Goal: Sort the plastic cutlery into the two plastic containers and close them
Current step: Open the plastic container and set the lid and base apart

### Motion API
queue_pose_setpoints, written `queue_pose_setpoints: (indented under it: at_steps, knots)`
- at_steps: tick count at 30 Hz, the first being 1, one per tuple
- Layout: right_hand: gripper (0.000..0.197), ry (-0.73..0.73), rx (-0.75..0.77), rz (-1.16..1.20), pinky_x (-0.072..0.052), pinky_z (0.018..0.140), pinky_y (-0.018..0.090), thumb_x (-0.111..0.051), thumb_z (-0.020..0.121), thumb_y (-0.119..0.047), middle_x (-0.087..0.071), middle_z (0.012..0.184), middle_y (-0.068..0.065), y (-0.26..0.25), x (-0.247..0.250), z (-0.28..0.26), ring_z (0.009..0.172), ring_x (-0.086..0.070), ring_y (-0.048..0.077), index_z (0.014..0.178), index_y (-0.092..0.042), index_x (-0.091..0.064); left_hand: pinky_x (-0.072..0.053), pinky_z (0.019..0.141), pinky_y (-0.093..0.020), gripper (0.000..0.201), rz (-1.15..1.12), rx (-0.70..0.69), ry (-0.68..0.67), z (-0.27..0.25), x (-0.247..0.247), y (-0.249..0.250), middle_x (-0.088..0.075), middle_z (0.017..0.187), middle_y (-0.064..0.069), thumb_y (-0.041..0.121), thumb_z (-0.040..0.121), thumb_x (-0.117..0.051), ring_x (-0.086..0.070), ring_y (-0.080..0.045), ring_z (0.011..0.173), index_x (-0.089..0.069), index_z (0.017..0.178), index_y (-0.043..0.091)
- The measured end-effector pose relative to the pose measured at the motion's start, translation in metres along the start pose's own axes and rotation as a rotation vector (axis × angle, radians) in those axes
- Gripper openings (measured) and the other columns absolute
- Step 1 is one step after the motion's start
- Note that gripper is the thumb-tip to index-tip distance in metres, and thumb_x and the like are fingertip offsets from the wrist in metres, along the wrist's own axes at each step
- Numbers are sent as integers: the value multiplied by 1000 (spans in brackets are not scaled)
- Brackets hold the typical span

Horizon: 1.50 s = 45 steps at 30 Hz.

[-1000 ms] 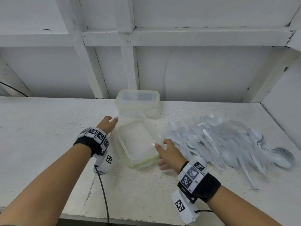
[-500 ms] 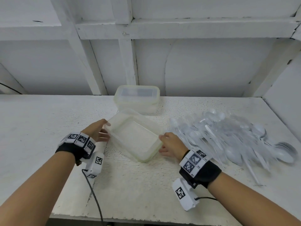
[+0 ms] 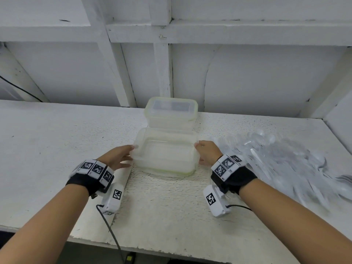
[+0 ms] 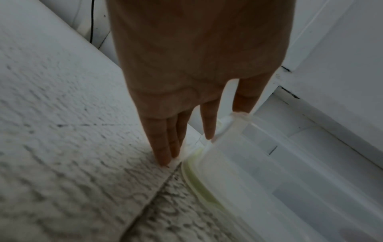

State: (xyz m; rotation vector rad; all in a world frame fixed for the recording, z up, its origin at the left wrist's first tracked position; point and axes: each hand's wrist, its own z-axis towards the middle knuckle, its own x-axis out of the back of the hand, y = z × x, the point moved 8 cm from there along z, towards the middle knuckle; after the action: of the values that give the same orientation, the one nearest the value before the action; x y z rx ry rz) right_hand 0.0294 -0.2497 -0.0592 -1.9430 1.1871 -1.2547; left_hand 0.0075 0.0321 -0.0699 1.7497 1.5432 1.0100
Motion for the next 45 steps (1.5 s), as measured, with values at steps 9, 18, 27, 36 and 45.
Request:
queue_pose_setpoints:
  at_steps: [9, 18, 27, 36, 45]
  knots:
    - [43, -130, -28, 46, -51, 93, 42, -49, 96, -26, -56, 125, 16, 6, -6, -21, 105, -61, 30, 135, -7, -45, -47, 72, -29, 19, -20, 12, 19, -12, 17, -11, -55, 87, -11, 24, 82, -62, -57, -23, 72, -67, 97, 13]
    - [34, -336, -79, -43, -54, 79, 31, -55, 93, -25, -60, 109, 21, 12, -10, -48, 87, -62, 26, 123, -11, -47, -51, 75, -31, 71, 204, 111, -161, -35, 32, -27, -66, 95, -13, 40, 40, -71, -65, -26, 77, -65, 103, 9]
    - [24, -352, -2, -143, -56, 75, 31, -51, 95, -24, -62, 91, 14, -21, 25, -28, 73, -67, 22, 110, -6, -55, -43, 86, -35, 20, 402, -27, 44, -5, 48, 46, -61, 114, -7, 26, 99, -42, -57, -24, 101, -58, 105, 16]
    - [9, -211, 38, -16, -49, 61, 28, -47, 96, -16, -56, 82, 9, -70, 53, 44, 65, -56, 16, 95, -8, -54, -45, 77, -30, 28, 558, -121, 101, 52, 38, 147, -61, 111, -2, 25, 101, -36, -57, -20, 101, -57, 115, 13]
    - [26, -96, -168, 220, -53, 71, 42, -48, 96, -17, -57, 95, 16, -74, 54, 157, 74, -59, 27, 114, 2, -50, -49, 75, -31, 25, 602, -65, 171, 148, 16, 177, -63, 101, -9, 13, 98, -42, -58, -21, 93, -59, 110, -2]
